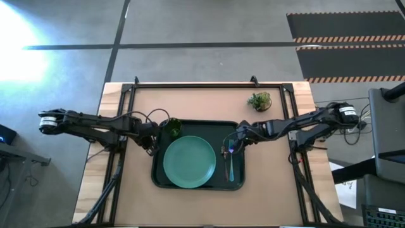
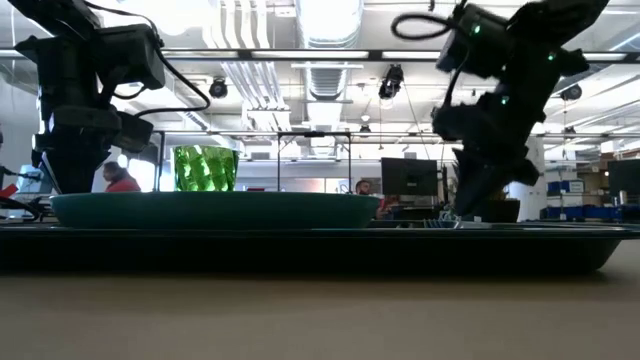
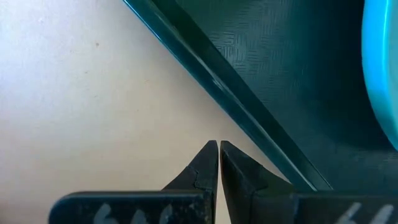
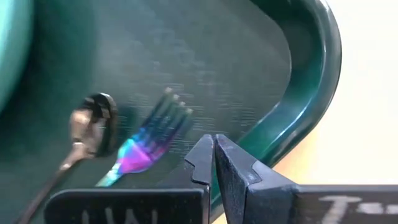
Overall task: Pick and place plate/cup/fork/spoon on tray
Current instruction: Move the black tray to the center of the table
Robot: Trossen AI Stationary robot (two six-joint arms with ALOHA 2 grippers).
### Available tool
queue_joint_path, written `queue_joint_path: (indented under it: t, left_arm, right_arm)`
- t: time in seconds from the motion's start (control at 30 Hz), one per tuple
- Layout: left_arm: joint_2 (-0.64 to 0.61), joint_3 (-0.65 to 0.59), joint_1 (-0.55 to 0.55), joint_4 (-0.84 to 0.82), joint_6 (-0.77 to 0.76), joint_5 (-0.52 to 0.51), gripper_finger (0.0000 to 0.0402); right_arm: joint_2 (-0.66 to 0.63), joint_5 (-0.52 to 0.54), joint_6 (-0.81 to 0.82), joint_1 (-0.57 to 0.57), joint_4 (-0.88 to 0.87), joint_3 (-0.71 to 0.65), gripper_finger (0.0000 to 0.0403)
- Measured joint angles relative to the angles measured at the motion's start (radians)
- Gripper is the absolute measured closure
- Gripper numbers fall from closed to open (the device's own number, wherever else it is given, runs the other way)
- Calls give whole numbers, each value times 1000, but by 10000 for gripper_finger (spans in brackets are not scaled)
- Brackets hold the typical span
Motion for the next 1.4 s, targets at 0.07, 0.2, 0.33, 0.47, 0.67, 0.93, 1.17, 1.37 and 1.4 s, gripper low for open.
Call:
queue_joint_path:
  t: [0.07, 0.2, 0.33, 0.47, 0.67, 0.93, 1.17, 1.37, 1.4]
  left_arm:
    - [0, 0, 0, 0, 0, 0, 402]
    - [0, 0, 0, 0, 0, 0, 402]
    - [0, 0, 0, 0, 0, 0, 402]
    - [0, 0, 0, 1, 0, 0, 402]
    - [0, 0, 0, 1, 0, 0, 402]
    - [0, 0, 0, 1, 0, 0, 402]
    - [0, 0, 0, 1, 0, 7, 402]
    - [0, 0, 0, 1, 0, 21, 402]
    - [0, 0, 0, 1, 0, 22, 402]
  right_arm:
    - [24, -6, -19, -9, 2, 0, 394]
    - [53, -24, -49, -36, 4, 0, 394]
    - [61, -36, -92, -73, 13, 0, 394]
    - [61, -58, -127, -117, 19, 0, 394]
    - [54, -61, -184, -164, 17, 4, 394]
    - [49, -82, -237, -225, 19, 6, 394]
    - [49, -87, -279, -258, 19, 7, 394]
    - [49, -89, -322, -297, 18, 7, 394]
    - [49, -91, -329, -306, 18, 7, 394]
